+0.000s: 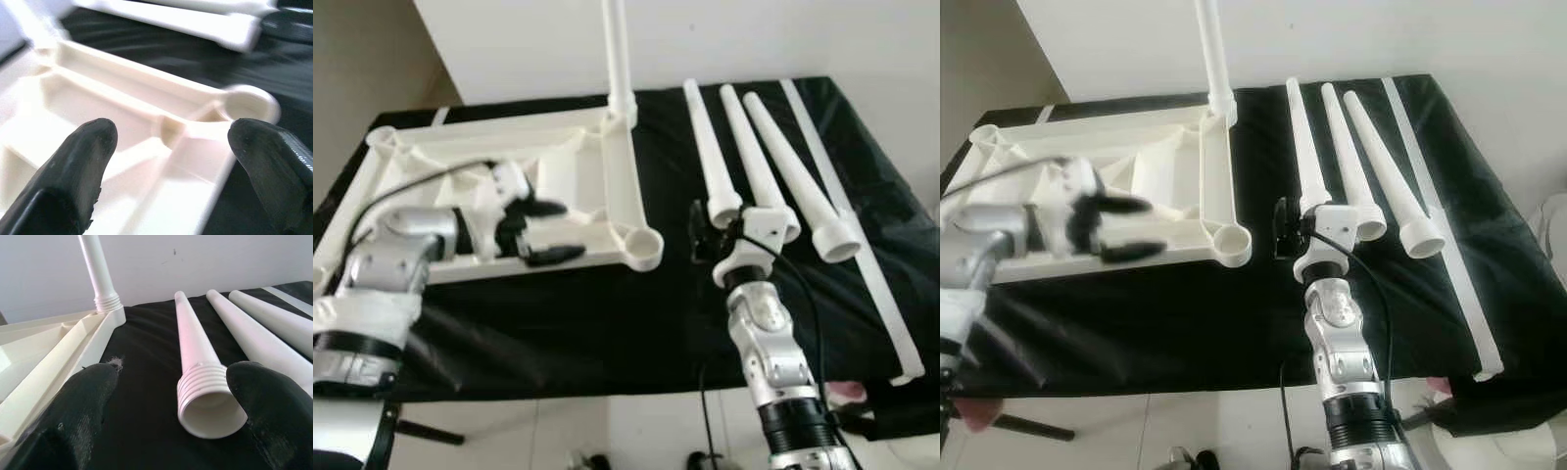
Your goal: Building children table
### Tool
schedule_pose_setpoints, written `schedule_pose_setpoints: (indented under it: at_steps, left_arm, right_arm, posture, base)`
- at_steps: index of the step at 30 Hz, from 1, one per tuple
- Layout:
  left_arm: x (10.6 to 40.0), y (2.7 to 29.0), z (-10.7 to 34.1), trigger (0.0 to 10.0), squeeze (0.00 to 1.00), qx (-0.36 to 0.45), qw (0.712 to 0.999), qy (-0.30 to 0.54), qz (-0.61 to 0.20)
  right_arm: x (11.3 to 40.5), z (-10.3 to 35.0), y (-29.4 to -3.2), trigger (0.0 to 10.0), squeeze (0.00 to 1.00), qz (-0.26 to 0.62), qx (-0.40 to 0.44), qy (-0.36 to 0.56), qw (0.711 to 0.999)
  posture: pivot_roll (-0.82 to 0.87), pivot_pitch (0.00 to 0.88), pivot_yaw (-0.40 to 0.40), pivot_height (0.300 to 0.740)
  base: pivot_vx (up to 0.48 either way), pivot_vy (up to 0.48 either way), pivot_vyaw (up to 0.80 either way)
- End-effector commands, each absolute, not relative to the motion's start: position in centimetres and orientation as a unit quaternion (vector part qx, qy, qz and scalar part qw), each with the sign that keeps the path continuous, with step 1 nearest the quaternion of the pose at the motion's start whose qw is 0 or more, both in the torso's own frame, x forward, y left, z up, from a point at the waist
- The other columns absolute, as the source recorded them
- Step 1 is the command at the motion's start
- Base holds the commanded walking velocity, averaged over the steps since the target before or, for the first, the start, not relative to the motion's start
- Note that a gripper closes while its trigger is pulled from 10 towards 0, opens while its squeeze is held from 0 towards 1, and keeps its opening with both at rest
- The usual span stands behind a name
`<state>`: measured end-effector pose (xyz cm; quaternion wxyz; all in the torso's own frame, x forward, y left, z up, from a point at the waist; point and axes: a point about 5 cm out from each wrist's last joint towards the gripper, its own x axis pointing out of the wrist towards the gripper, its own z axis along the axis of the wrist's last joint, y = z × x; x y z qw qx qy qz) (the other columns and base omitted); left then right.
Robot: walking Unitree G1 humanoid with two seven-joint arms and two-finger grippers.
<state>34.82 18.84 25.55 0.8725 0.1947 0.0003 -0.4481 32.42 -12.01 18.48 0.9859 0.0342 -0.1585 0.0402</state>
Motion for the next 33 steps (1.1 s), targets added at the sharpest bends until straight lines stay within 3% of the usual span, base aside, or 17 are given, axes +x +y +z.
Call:
schedule_pose_setpoints:
  at_steps: [1, 3, 4, 10, 11, 12, 23, 33]
  left_arm:
    - [35.2, 19.3, 25.7, 10.0, 0.00, 0.178, 0.896, -0.015, -0.406]
    - [35.2, 19.3, 25.7, 10.0, 0.00, 0.178, 0.896, -0.015, -0.406]
    - [35.7, 19.3, 26.6, 10.0, 0.00, 0.143, 0.918, -0.044, -0.367]
    - [36.4, 19.3, 27.0, 10.0, 0.00, 0.128, 0.933, -0.060, -0.330]
    - [36.6, 19.3, 26.9, 10.0, 0.00, 0.122, 0.937, -0.057, -0.322]
    - [36.7, 19.2, 26.7, 10.0, 0.00, 0.118, 0.938, -0.054, -0.320]
    - [36.7, 18.7, 26.1, 10.0, 0.00, 0.113, 0.942, -0.045, -0.311]
    - [36.6, 18.7, 25.6, 10.0, 0.00, 0.111, 0.944, -0.034, -0.310]
  right_arm:
    - [32.8, 18.5, -12.0, 10.0, 0.35, 0.041, 0.039, -0.156, 0.986]
    - [32.8, 18.5, -12.0, 10.0, 0.35, 0.041, 0.039, -0.156, 0.986]
    - [33.6, 18.9, -12.2, 10.0, 1.00, 0.033, 0.040, -0.159, 0.986]
    - [34.5, 19.4, -12.8, 10.0, 1.00, 0.010, 0.031, -0.154, 0.987]
    - [34.8, 19.6, -13.1, 10.0, 0.80, -0.002, 0.029, -0.151, 0.988]
    - [35.2, 19.6, -13.4, 10.0, 0.00, -0.014, 0.020, -0.143, 0.989]
    - [37.3, 19.1, -14.6, 10.0, 0.00, -0.061, -0.003, -0.086, 0.994]
    - [38.9, 18.4, -13.3, 10.0, 0.00, 0.003, 0.008, -0.038, 0.999]
  posture:
    - [-0.08, 0.144, 0.106, 0.740]
    - [-0.08, 0.144, 0.106, 0.740]
    - [-0.07, 0.153, 0.099, 0.740]
    - [-0.06, 0.168, 0.096, 0.740]
    - [-0.06, 0.174, 0.093, 0.740]
    - [-0.07, 0.174, 0.093, 0.740]
    - [-0.08, 0.197, 0.093, 0.740]
    - [-0.08, 0.220, 0.083, 0.740]
  base:
    - [0.000, 0.000, 0.00]
    - [0.000, 0.000, 0.00]
    - [0.000, 0.000, 0.00]
    - [0.000, 0.000, 0.00]
    - [0.000, 0.000, 0.00]
    - [0.000, 0.000, 0.00]
    - [0.000, 0.000, 0.00]
    - [0.000, 0.000, 0.00]
